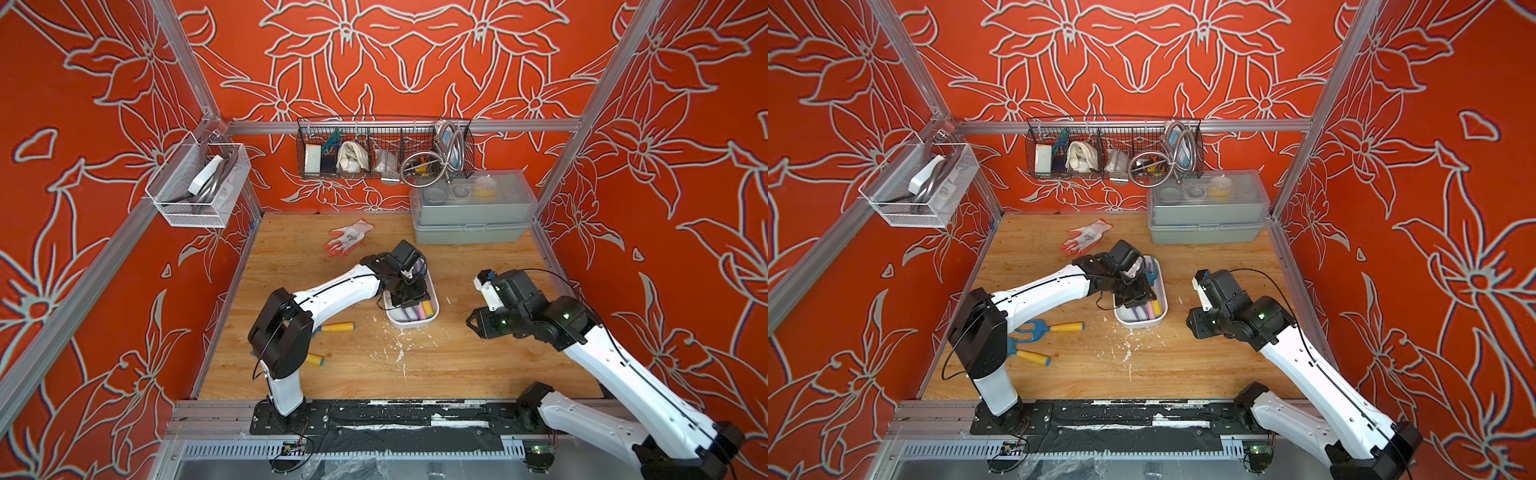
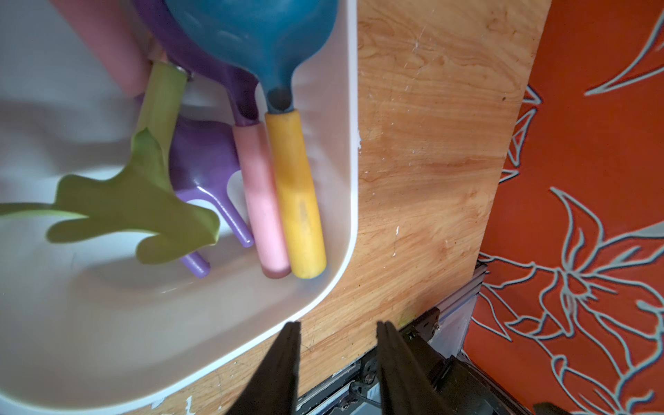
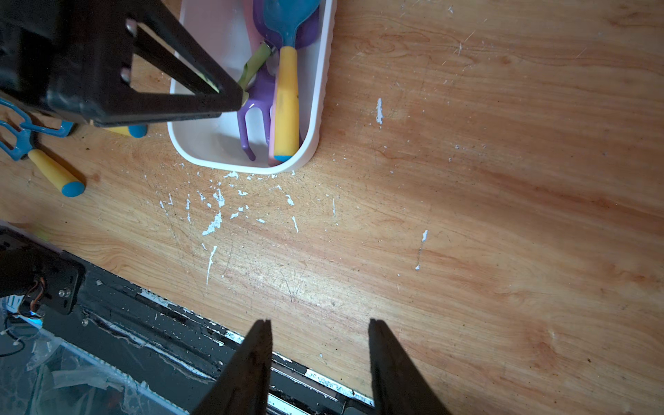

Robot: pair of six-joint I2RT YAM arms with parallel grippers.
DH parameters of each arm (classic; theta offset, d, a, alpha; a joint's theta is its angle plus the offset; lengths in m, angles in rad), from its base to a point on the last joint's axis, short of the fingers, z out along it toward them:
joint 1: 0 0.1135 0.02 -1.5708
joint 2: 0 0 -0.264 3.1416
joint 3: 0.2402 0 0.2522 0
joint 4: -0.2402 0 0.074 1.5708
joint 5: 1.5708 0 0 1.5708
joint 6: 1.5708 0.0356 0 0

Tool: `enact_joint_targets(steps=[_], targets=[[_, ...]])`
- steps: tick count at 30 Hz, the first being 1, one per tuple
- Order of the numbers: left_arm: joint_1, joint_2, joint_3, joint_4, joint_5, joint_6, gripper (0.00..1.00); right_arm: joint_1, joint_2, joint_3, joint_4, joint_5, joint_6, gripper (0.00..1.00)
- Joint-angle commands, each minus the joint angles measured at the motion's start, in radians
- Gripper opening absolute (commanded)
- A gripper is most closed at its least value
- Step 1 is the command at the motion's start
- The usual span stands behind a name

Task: Put the rake into the storage box
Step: Place the rake in the storage box, then pick up the rake at the center of the board.

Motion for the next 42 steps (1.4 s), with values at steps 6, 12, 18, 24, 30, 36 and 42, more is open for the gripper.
enact_joint_targets(steps=[6, 12, 18, 24, 30, 36, 42], targets=[[-0.006, -0.112, 0.041, -0.084, -0.085, 0.090, 0.37, -0.002, 0.012, -0.012, -0.004, -0.002, 0.013, 0.44], [0.010, -0.248, 0.001, -0.163, -0.191, 0.133, 0.38, -0.002, 0.063, 0.009, 0.037, -0.035, 0.016, 0.42], [0.046, -0.408, -0.105, -0.237, -0.294, 0.133, 0.41, 0.008, 0.157, 0.057, 0.097, -0.094, 0.009, 0.40], [0.109, -0.593, -0.256, -0.281, -0.341, 0.100, 0.47, 0.050, 0.282, 0.146, 0.150, -0.147, -0.026, 0.39], [0.188, -0.742, -0.388, -0.331, -0.339, 0.065, 0.50, 0.148, 0.447, 0.288, 0.162, -0.133, -0.093, 0.42], [0.263, -0.882, -0.503, -0.390, -0.335, 0.024, 0.54, 0.247, 0.649, 0.455, 0.140, -0.146, -0.180, 0.43], [0.302, -1.011, -0.569, -0.439, -0.386, 0.013, 0.74, 0.339, 0.852, 0.648, 0.081, -0.141, -0.308, 0.46]])
